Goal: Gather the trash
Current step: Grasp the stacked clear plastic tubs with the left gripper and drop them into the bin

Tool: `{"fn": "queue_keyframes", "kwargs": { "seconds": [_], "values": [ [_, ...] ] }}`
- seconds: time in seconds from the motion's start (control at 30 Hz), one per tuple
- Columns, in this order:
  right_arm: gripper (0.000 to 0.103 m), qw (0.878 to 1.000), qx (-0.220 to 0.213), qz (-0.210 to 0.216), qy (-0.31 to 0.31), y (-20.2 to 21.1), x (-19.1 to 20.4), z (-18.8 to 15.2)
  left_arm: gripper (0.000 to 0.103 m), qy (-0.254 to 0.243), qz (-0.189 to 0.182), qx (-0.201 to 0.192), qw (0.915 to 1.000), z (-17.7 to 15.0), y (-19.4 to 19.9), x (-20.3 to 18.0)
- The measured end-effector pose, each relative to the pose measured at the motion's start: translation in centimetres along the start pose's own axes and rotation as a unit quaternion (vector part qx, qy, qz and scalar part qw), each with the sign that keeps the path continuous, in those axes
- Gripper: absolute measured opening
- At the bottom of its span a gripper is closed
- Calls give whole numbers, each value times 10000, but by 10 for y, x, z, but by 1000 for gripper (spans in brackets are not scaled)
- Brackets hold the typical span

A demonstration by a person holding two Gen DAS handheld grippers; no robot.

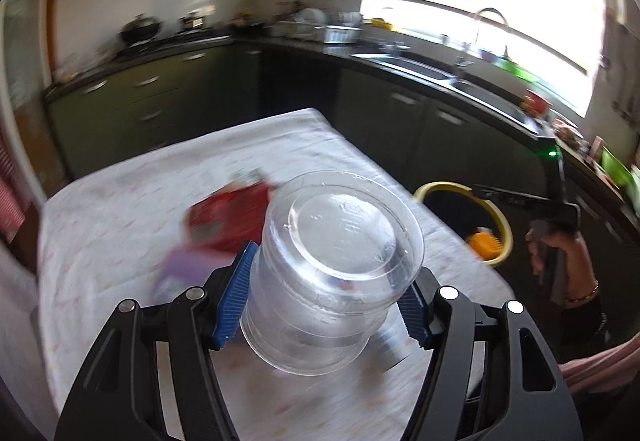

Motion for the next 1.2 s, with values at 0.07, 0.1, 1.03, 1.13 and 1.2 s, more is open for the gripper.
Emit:
{"fn": "queue_keyframes", "kwargs": {
  "seconds": [0.07,0.1,1.03,1.13,1.2],
  "values": [
    [67,9999,-40,-79,-76,6,-12,-2,65,-116,-233,44,9997,9,-11,-19],
    [67,9998,-69,-150,-137,11,-21,-3,65,-173,-457,107,9987,16,-22,-34],
    [67,9947,-331,-612,-760,58,-98,-31,86,-302,-1195,1138,9858,69,-252,-228],
    [67,9947,-362,-642,-720,62,-94,-31,86,-229,-1174,763,9899,78,-202,-205],
    [67,9953,-336,-596,-686,61,-90,-32,91,-195,-1173,491,9917,83,-167,-192]
  ]
}}
Point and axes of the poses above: each gripper's, at about its wrist camera, not at the fingertips, and y roughly against the way its jaws point, x to its left, z to its top, the point moved 2 cm from there along -y, roughly the way its jaws point, and after that the axes turned 4 degrees about y, right-handed, at the moved point
